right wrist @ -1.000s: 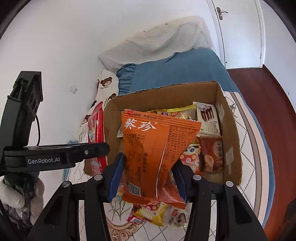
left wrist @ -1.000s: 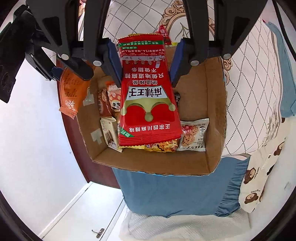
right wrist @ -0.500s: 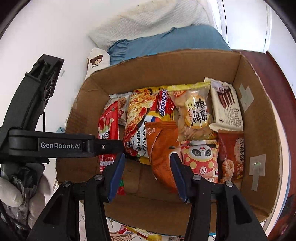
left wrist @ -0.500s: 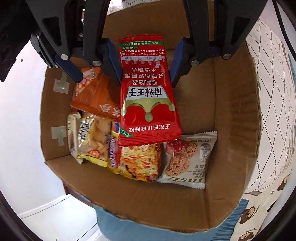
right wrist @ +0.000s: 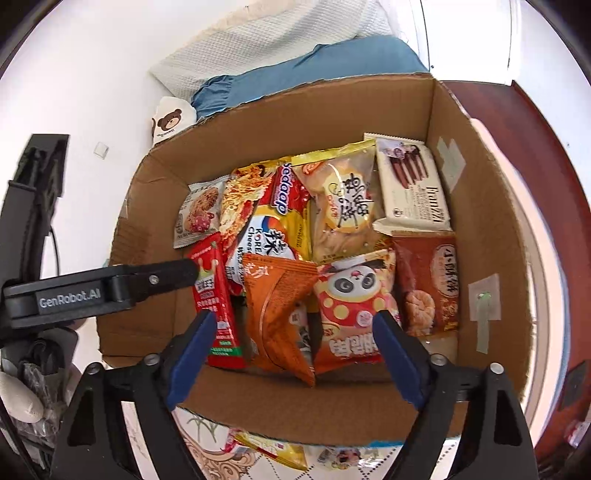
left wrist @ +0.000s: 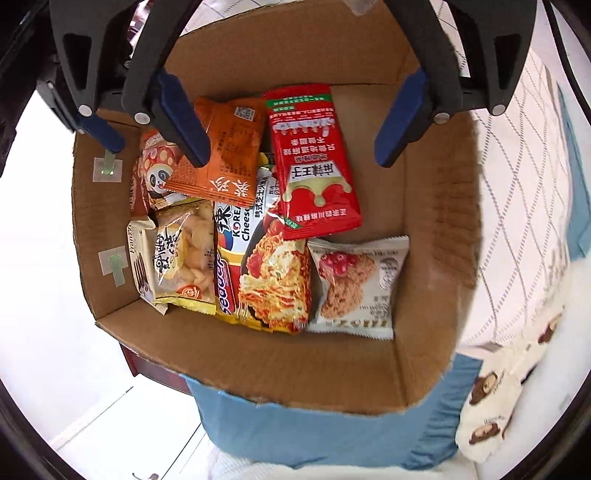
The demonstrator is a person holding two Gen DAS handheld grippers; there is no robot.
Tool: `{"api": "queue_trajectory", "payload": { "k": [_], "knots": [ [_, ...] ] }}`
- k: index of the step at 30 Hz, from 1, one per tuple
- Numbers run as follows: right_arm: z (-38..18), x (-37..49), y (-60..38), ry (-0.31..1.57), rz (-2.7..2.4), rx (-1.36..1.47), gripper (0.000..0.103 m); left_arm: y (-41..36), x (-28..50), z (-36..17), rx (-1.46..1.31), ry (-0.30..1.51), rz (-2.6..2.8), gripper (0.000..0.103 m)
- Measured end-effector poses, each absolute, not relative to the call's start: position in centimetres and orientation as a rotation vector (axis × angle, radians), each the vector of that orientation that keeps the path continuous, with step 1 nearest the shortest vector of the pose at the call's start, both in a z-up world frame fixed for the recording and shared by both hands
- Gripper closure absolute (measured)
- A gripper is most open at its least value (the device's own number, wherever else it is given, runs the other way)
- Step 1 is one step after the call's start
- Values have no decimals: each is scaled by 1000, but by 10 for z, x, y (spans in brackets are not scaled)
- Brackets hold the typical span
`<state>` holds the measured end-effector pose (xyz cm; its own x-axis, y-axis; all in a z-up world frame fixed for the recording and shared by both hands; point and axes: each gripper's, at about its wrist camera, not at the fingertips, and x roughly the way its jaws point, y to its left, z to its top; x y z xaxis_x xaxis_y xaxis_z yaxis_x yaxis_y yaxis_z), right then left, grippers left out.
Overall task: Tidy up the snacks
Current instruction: 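Carry both packs into the box and open both tools, then move both tools back over the remaining snacks on the bed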
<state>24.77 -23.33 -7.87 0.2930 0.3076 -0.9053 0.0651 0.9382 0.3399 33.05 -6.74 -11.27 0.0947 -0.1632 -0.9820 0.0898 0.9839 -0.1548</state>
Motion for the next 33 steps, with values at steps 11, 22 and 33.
{"api": "queue_trajectory", "payload": {
  "k": [11, 22, 33],
  "knots": [
    [-42, 212, -240, 1192, 49, 180, 5, -68, 278, -80, 19, 1282, -167, 0],
    [19, 159, -237, 1011, 27, 151, 5, -66, 218, -18, 59, 1047, -154, 0],
    [44, 110, -232, 956, 87, 223, 5, -46, 159, 16, 5, 896, -135, 0]
  ]
}}
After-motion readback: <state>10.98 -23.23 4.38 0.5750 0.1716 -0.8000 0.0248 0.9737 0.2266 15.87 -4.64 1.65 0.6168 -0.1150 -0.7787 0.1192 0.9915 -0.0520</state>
